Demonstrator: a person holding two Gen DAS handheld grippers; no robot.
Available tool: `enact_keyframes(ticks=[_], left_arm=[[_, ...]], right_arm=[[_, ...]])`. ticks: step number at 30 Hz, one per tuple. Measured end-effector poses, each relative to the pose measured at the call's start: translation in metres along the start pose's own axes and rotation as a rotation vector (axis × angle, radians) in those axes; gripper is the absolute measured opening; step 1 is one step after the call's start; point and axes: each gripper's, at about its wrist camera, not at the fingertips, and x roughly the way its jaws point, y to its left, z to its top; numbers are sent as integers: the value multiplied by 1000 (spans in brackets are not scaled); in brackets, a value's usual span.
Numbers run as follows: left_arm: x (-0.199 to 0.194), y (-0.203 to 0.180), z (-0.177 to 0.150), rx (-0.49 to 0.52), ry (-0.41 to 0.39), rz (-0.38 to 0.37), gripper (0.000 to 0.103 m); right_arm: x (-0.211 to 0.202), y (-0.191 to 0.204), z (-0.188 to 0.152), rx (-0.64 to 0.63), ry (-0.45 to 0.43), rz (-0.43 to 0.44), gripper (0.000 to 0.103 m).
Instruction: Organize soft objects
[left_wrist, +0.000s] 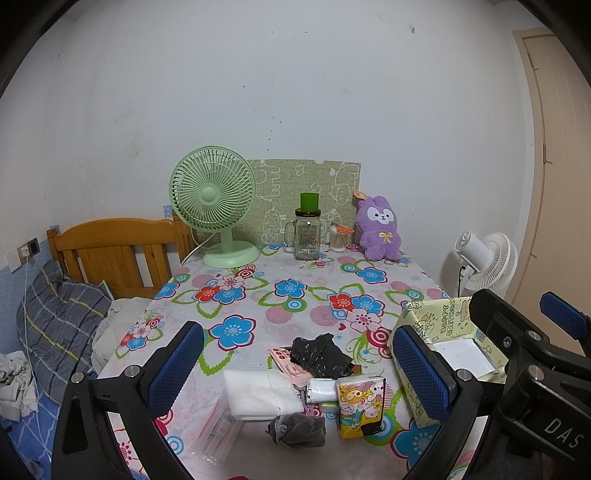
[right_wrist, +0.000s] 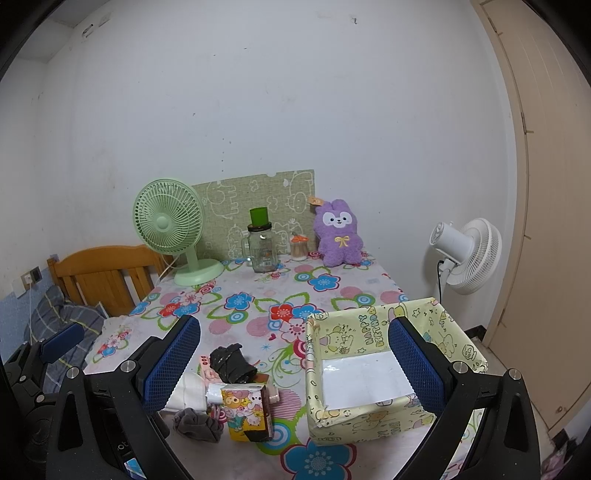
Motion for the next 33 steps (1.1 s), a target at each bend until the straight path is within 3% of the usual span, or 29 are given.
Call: enact_keyframes(ticks=[25,33], left_arm=[[2,0,-5,-6,12,-7,102],[11,6,-16,-6,26,24,100]], right_arm=[[9,8,-3,5,5,26,103],[22,14,-14,-1,36,27,103]])
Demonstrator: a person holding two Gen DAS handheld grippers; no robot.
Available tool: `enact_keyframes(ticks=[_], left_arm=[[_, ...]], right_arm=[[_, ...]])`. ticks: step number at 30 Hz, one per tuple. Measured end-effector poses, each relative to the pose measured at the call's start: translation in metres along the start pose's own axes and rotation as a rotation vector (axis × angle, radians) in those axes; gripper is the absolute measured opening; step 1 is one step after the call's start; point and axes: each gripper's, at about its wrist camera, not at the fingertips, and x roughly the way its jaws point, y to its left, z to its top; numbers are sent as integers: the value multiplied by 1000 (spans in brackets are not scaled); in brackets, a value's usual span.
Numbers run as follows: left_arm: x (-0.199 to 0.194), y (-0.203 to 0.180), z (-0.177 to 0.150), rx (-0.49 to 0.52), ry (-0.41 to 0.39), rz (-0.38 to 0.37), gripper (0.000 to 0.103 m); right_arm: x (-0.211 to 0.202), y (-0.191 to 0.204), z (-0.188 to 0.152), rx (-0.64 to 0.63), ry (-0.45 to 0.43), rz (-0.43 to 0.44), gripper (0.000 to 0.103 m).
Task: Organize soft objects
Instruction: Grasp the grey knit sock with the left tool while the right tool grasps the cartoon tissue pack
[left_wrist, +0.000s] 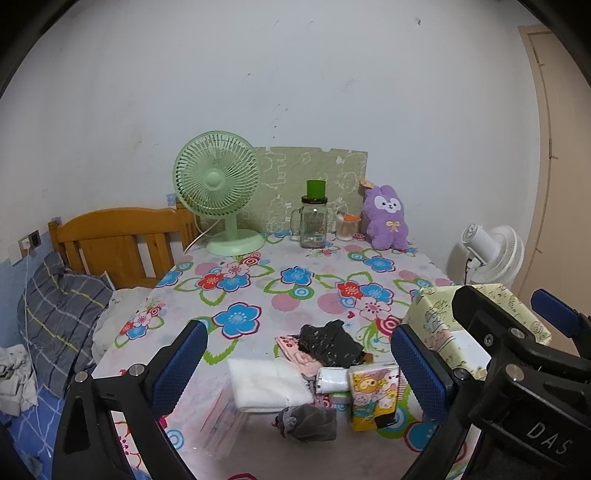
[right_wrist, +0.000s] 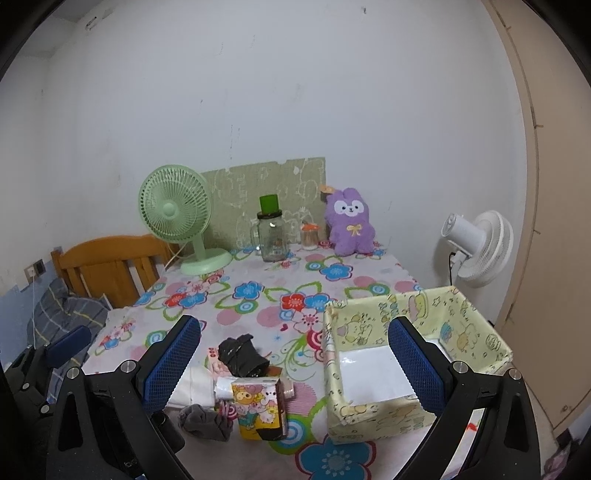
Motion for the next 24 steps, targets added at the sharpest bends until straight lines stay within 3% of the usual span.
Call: enact_keyframes(ticks=[24], left_arm=[[43,23,-57,-32,143,-48,95]], right_arm=[[37,27,-56,-25,108,35,93]])
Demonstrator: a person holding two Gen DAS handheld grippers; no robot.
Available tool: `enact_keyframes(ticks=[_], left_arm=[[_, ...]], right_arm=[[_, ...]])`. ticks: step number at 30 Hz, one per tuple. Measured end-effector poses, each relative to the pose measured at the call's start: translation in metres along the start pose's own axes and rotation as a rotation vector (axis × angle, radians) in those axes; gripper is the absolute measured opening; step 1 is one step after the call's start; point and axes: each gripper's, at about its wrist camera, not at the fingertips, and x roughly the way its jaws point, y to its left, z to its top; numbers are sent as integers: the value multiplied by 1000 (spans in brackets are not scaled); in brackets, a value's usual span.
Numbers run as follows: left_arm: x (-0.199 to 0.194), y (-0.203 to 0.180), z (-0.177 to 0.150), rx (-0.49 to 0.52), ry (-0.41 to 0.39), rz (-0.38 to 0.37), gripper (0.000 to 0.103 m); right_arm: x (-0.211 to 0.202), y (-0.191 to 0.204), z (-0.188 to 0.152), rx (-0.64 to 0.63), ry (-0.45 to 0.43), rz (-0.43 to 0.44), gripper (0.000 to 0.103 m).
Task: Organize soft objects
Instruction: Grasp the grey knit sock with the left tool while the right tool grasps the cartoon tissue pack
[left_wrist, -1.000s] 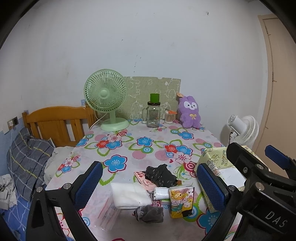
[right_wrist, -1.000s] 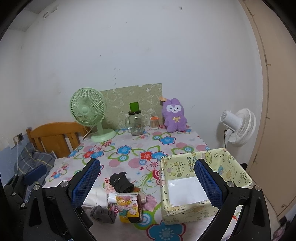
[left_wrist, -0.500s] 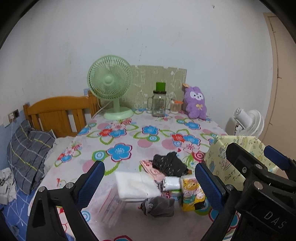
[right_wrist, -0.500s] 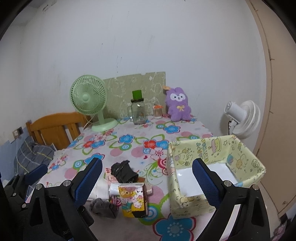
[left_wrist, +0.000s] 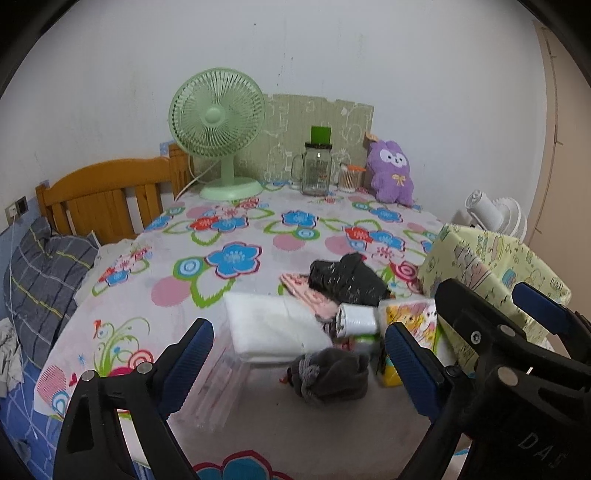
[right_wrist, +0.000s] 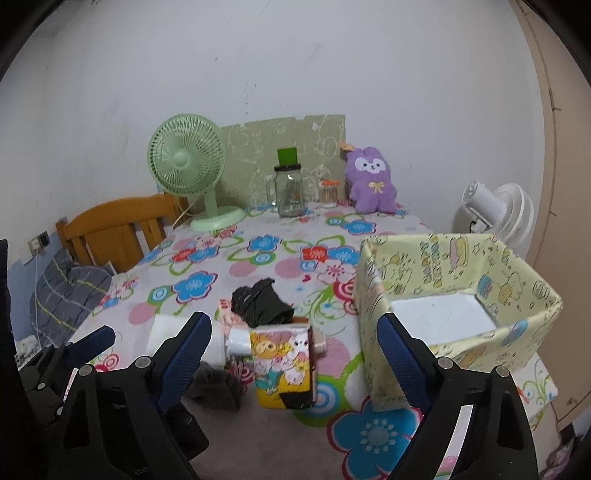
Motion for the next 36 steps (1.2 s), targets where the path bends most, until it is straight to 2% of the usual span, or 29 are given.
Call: enact_keyframes(ticks=[15,24,29,36], left_arm=[[21,-4,-22,6,66,-25,90],[33,-7,-29,3,98,-46,77],[38,-8,-30,9,106,-68,66],[47,-7,-30,-4,127,-94,60]], right_arm=[[27,13,-22,-5,84,5,88],[44,14,-30,13,127,1,84],[53,11,-32,39,155,-9,83],[64,11,-34,46,177,-18,75]])
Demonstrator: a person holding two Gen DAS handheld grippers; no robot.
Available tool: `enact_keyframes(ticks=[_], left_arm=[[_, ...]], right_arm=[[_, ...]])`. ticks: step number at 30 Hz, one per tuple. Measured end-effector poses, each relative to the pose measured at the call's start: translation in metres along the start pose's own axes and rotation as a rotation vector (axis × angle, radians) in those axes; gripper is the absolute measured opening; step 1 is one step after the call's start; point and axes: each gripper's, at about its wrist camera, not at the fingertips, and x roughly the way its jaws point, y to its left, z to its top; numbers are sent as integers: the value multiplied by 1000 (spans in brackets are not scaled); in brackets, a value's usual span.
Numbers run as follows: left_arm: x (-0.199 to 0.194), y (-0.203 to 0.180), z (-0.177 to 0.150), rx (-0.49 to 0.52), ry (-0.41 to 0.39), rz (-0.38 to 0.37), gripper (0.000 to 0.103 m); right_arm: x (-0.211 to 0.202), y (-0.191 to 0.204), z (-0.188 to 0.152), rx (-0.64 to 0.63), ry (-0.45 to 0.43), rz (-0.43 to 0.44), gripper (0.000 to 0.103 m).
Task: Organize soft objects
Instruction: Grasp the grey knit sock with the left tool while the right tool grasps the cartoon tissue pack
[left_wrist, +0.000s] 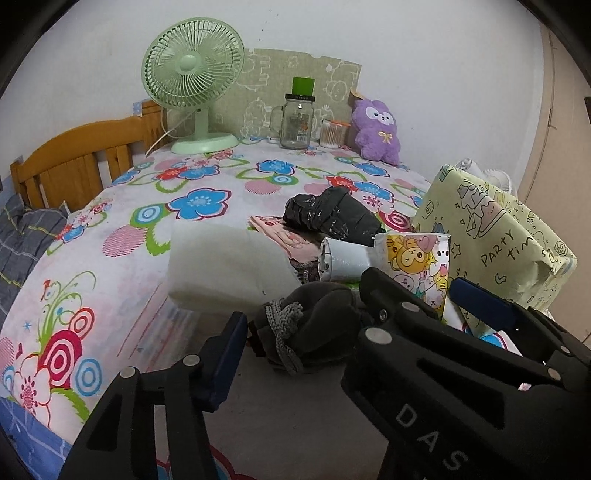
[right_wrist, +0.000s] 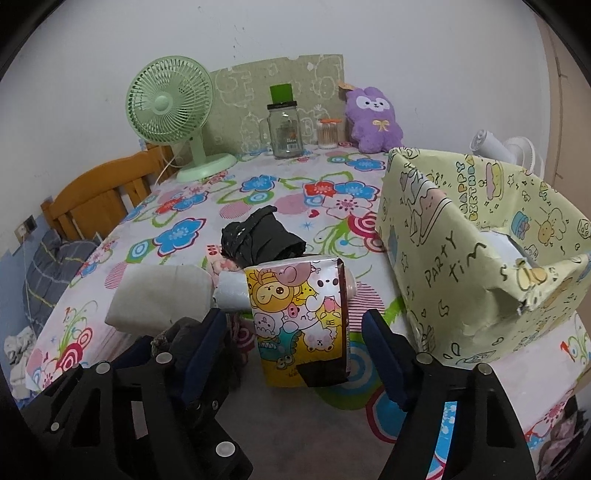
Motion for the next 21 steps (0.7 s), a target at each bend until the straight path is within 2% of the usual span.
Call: enact_keyframes(ticks=[2,5,7,13,21], left_arm=[[2,0,0,-2,2,-1,59],[3,-1,0,3,2,3,58],[4,-2,0,4,1,5,57],[2,-3,1,3,-2,9,55],[-12,-9,3,5,-27,18,53]], right_arm=[[3,0,1,1,8,3,71],[7,0,1,7,23,5,57],[8,-1,1,8,26,1,55],[5,-3,2,5,22,-3,50],[-8,-7,4,12,-2,10,50]])
